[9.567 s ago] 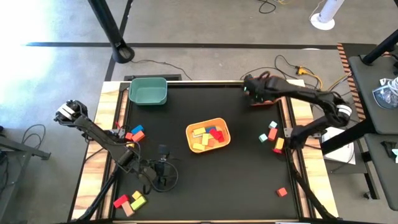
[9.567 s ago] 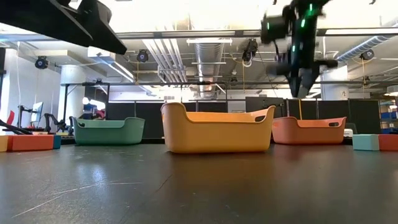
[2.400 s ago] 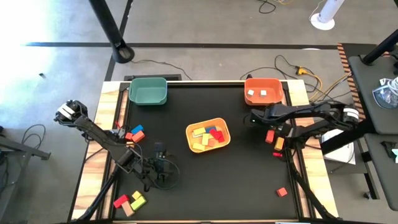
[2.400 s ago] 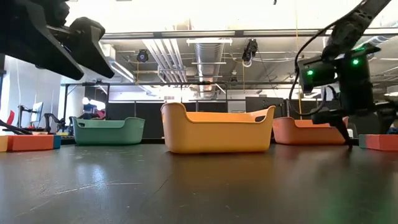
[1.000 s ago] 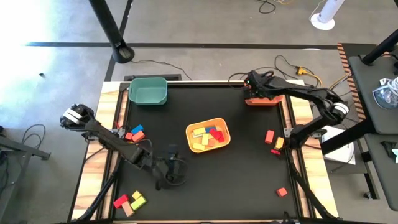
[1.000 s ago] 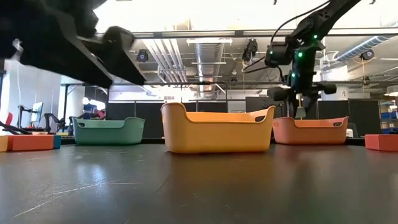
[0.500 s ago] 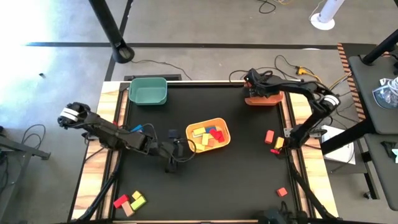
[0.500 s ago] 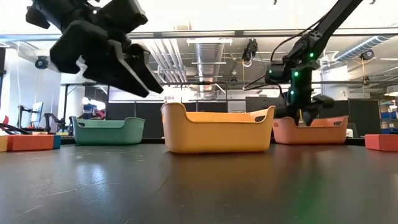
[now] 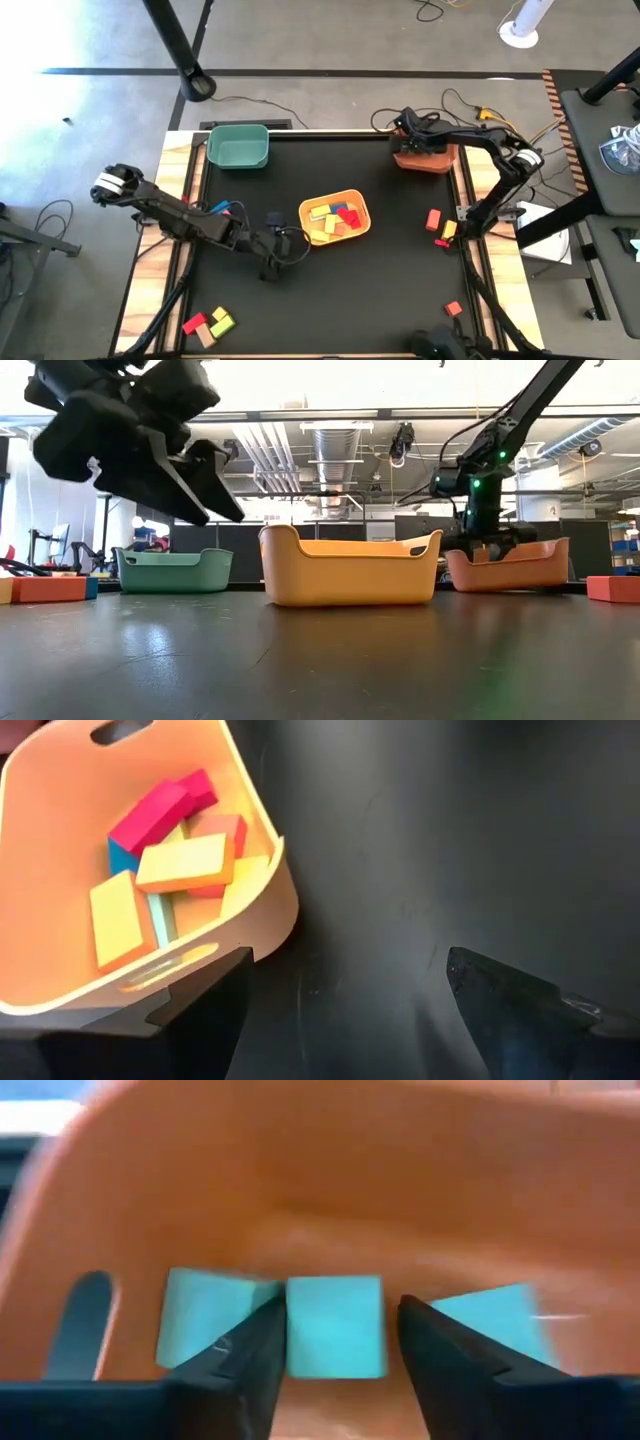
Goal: Sort blocks by size
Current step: Put the light blue square block into the orange bin, then put the orange thick block into the blue bin
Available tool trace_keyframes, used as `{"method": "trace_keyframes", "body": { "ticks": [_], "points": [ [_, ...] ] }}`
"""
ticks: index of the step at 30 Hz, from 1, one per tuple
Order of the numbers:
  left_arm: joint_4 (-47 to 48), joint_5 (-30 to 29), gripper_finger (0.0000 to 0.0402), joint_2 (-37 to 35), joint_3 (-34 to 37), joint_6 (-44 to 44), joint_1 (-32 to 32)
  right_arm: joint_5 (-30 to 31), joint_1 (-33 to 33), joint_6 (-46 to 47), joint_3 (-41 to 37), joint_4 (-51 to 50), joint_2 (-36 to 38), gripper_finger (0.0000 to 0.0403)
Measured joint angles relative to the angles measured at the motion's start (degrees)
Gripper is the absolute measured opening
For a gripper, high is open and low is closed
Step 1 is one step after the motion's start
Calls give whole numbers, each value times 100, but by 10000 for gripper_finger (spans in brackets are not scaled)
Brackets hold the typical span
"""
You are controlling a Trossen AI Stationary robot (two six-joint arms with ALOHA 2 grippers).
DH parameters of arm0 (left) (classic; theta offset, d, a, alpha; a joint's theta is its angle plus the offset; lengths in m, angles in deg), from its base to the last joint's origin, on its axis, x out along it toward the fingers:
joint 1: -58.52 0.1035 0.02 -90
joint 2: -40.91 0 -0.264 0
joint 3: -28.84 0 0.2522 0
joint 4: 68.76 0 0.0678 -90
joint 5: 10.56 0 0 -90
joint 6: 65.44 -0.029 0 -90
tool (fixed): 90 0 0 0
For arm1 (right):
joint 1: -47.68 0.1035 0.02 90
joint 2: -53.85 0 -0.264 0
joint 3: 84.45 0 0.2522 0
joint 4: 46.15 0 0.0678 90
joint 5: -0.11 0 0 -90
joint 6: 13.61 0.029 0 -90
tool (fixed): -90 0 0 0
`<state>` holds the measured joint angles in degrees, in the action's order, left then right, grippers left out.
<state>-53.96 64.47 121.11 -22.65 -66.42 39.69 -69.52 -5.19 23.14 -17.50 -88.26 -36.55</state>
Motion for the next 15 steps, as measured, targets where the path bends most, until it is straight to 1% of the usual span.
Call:
{"method": "trace_keyframes", "body": {
  "ticks": [4,9,12,15],
  "points": [
    [-24,-3,317,0,-103,43,-112,4,46,-83,-2,-1,317,218],
    [-36,-4,317,0,-260,43,-307,-45,295,-83,0,0,742,244],
    [-2,-3,317,-5,-297,54,-448,-28,571,-80,0,-5,1015,256],
    [-12,-3,317,-70,-372,235,-605,147,963,-22,0,-152,1289,261]
  ]
}}
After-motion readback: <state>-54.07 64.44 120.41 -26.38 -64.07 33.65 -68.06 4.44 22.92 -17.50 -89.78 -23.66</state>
